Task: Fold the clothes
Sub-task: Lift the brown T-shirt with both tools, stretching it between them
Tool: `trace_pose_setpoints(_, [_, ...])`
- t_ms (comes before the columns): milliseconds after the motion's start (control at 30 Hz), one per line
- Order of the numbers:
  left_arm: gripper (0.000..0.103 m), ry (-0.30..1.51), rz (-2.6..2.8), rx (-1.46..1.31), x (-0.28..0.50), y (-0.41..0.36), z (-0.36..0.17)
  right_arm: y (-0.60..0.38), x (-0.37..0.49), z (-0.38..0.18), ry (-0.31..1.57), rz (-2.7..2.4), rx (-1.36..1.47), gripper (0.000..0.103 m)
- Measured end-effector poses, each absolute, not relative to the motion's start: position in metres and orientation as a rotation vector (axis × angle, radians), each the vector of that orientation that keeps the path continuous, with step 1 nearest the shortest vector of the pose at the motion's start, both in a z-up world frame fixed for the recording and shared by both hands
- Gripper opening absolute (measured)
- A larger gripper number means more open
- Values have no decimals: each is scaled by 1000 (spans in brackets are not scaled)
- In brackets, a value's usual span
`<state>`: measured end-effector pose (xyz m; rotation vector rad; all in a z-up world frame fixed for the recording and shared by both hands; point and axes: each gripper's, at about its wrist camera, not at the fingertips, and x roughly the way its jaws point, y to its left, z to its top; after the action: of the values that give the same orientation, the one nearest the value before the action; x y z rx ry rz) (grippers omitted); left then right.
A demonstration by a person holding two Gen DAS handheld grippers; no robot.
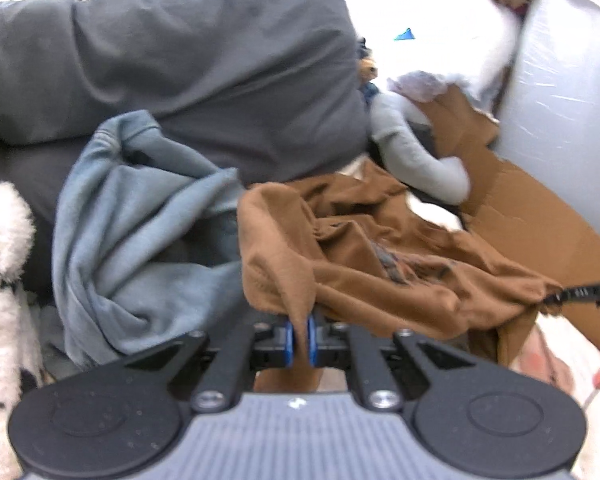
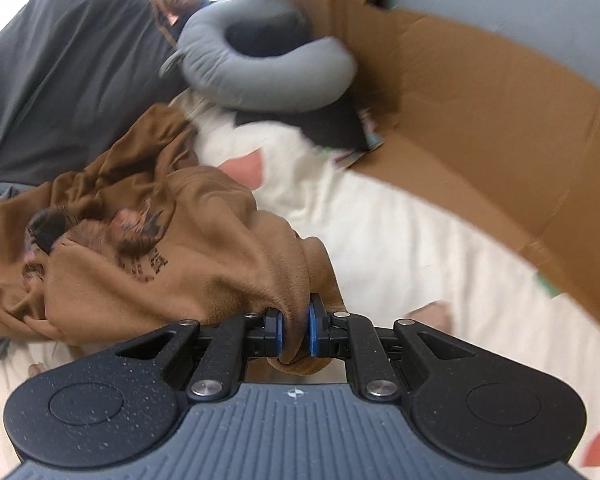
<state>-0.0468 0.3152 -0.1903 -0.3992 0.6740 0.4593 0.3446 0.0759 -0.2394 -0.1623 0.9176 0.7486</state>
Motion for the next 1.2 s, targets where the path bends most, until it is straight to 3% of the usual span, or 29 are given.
trace_pose_setpoints(367, [7,775,257,-497,-49,258,-204,24,370,-197,864,680,-264,10])
trace_pose_setpoints(1200, [7,910,-230,-578,-22,167,-212,-92,400,-173,879,462,-327,10])
